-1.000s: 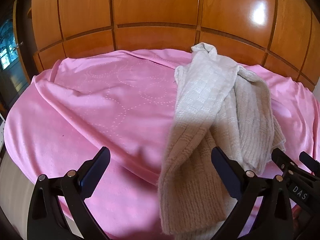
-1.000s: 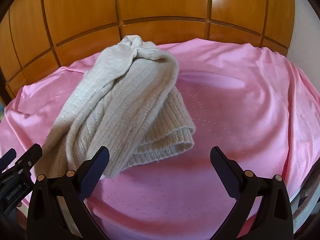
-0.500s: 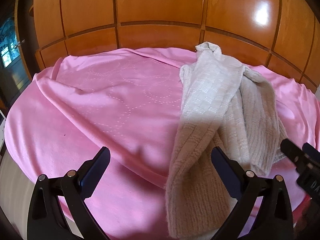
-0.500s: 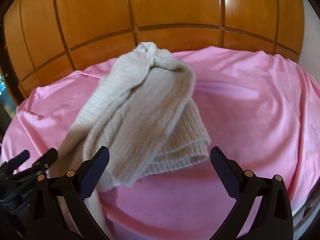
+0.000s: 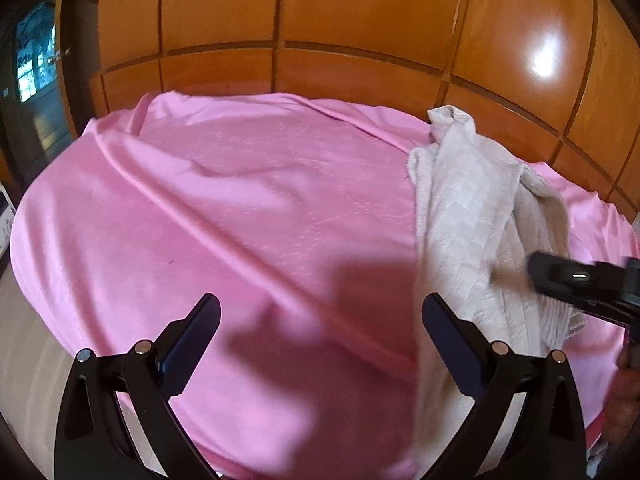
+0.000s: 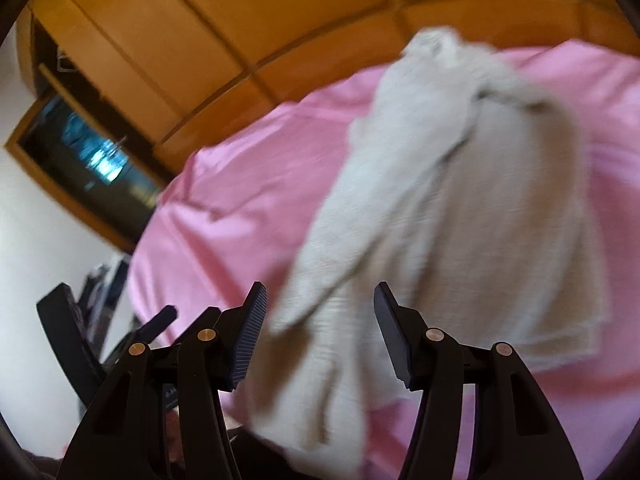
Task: Fold small clothes
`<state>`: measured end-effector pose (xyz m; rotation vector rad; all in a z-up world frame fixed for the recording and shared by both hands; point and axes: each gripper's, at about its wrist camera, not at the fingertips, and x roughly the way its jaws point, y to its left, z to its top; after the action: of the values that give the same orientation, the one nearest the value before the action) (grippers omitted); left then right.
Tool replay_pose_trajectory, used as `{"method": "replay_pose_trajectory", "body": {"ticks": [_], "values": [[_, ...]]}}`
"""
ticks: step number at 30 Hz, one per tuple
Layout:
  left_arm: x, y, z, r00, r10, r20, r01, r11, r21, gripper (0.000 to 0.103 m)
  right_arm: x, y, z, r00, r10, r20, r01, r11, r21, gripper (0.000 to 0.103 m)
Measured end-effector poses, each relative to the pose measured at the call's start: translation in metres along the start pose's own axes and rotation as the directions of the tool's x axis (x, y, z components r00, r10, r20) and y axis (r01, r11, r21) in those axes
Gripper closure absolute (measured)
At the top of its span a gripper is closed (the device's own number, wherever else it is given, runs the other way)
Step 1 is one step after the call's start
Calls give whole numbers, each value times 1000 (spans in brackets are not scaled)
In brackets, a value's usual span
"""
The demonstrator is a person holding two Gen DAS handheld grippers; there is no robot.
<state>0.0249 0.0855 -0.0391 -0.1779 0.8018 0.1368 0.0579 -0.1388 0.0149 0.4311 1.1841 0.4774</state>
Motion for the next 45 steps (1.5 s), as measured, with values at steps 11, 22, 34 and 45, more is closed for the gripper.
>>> {"method": "replay_pose_trajectory", "body": {"ticks": [11, 22, 34, 45], "values": [[-3, 21, -10, 1000, -28, -9, 28, 999, -27, 3, 81, 8, 28, 990, -97, -98, 101, 994, 35, 96], [3, -25, 4, 970, -237, -62, 243, 963, 118, 4, -133, -62, 106, 894, -226, 386, 209, 974, 86, 98], [37, -116, -28, 895, -284, -345, 408, 835, 370, 48, -208, -218, 134, 635, -674, 378, 517, 734, 441, 18], [13, -7, 76, 945, -316, -84, 325, 937, 128, 103, -67, -111, 15, 996, -38, 77, 24, 983, 180, 44]]}}
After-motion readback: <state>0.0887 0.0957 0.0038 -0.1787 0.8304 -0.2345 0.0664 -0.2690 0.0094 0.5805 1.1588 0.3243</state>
